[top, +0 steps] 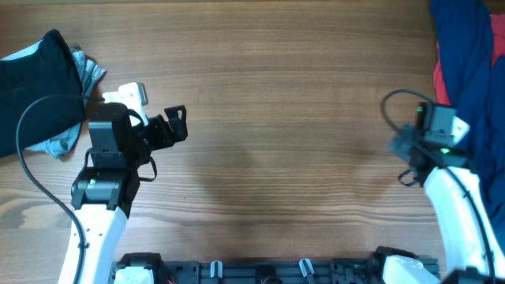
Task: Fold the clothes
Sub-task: 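Reach the right gripper into the clothes pile and grasp the blue shirt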
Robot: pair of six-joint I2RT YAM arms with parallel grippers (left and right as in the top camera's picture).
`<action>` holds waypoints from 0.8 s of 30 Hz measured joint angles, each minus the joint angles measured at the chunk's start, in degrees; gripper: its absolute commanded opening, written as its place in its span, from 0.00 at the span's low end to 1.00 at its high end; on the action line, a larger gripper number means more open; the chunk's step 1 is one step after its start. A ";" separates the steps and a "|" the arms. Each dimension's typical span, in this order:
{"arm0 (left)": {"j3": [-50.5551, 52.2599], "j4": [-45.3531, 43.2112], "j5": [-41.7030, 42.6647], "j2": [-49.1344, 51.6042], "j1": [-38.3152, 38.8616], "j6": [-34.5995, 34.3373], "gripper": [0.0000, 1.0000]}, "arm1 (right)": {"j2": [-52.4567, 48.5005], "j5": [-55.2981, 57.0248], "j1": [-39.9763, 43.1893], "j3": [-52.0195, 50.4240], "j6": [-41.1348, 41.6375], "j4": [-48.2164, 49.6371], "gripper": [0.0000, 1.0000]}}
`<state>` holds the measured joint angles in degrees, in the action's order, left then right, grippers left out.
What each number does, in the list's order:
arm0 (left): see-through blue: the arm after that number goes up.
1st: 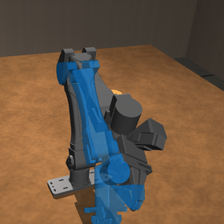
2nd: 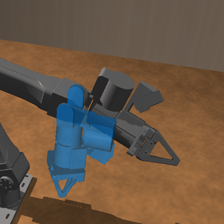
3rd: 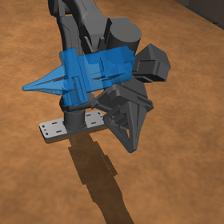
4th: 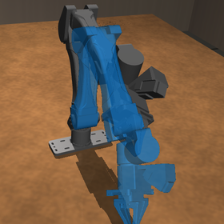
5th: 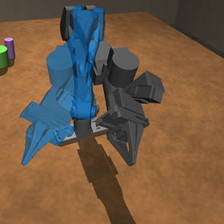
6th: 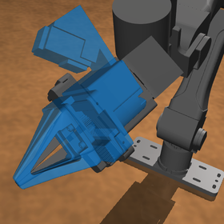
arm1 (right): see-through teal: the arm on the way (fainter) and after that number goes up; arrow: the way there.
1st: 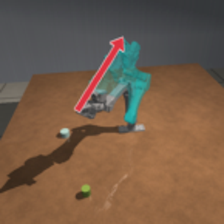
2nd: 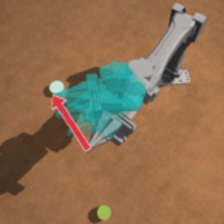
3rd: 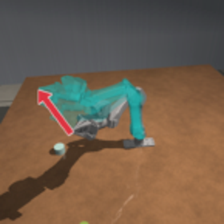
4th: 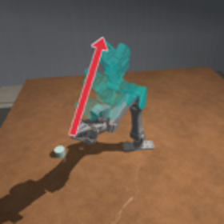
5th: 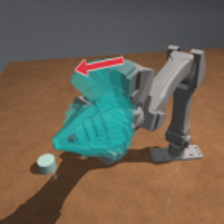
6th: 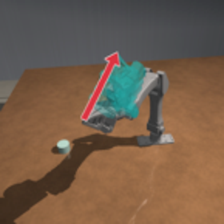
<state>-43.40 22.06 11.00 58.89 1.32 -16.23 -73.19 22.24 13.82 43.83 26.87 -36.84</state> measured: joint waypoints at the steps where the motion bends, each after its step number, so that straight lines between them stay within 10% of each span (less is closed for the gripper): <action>1: 0.00 -0.04 -0.11 0.00 0.00 -0.46 0.83 | -2.08 0.79 3.13 0.00 0.57 0.15 0.93; 19: -0.02 -0.22 -0.11 0.04 0.00 -0.44 0.84 | -18.34 -2.56 11.47 -0.07 0.26 17.07 0.62; 24: -0.02 -0.22 -0.11 0.04 0.00 -0.44 0.84 | -21.00 -2.75 11.47 -0.22 -0.02 17.03 0.35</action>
<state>-43.42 21.85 10.90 58.94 1.32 -16.67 -94.19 19.49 25.30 43.62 26.85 -19.81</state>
